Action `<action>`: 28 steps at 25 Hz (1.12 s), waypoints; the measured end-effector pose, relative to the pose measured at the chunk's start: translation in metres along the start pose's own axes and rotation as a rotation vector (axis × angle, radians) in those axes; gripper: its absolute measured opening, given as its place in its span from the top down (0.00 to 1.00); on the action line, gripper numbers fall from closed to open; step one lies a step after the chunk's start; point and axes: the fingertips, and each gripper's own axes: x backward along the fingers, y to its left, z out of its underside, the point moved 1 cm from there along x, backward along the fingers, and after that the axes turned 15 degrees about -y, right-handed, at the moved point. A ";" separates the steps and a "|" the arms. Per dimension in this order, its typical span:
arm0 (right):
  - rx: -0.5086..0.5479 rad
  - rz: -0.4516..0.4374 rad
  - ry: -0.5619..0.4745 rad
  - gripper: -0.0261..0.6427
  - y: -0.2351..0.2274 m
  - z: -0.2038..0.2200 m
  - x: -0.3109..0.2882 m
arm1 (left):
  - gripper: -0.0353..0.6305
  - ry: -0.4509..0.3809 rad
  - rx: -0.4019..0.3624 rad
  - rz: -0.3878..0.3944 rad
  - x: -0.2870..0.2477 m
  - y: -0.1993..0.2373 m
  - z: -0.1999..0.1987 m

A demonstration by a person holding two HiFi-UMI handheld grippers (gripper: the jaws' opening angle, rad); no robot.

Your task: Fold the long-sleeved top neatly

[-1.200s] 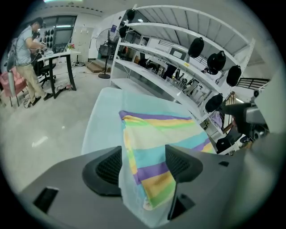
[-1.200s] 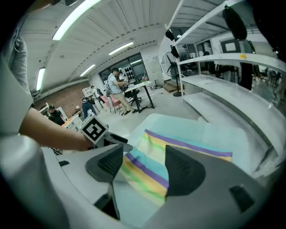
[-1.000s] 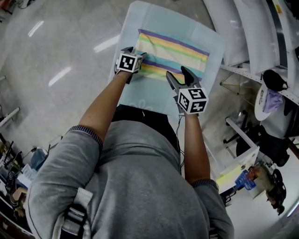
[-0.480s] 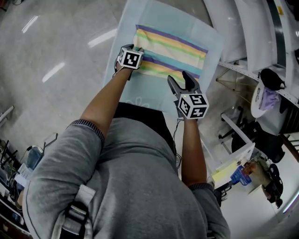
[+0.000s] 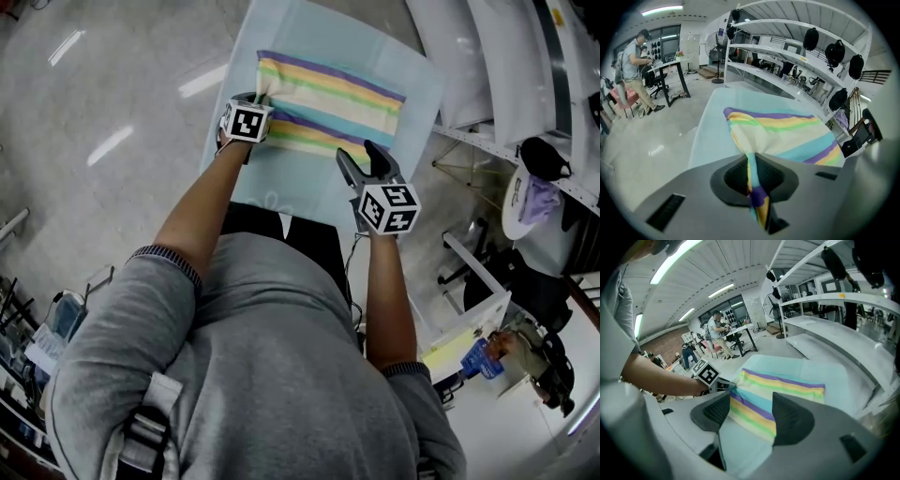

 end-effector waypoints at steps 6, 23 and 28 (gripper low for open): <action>0.001 -0.056 -0.032 0.52 -0.018 -0.005 0.013 | 0.89 -0.001 0.035 -0.059 0.035 0.015 -0.014; -0.010 -0.131 -0.096 0.53 -0.084 -0.001 0.086 | 0.89 -0.026 -0.099 -0.015 0.060 -0.148 -0.094; -0.035 -0.118 -0.099 0.54 -0.111 0.009 0.110 | 0.89 0.003 -0.122 0.011 0.039 -0.204 -0.091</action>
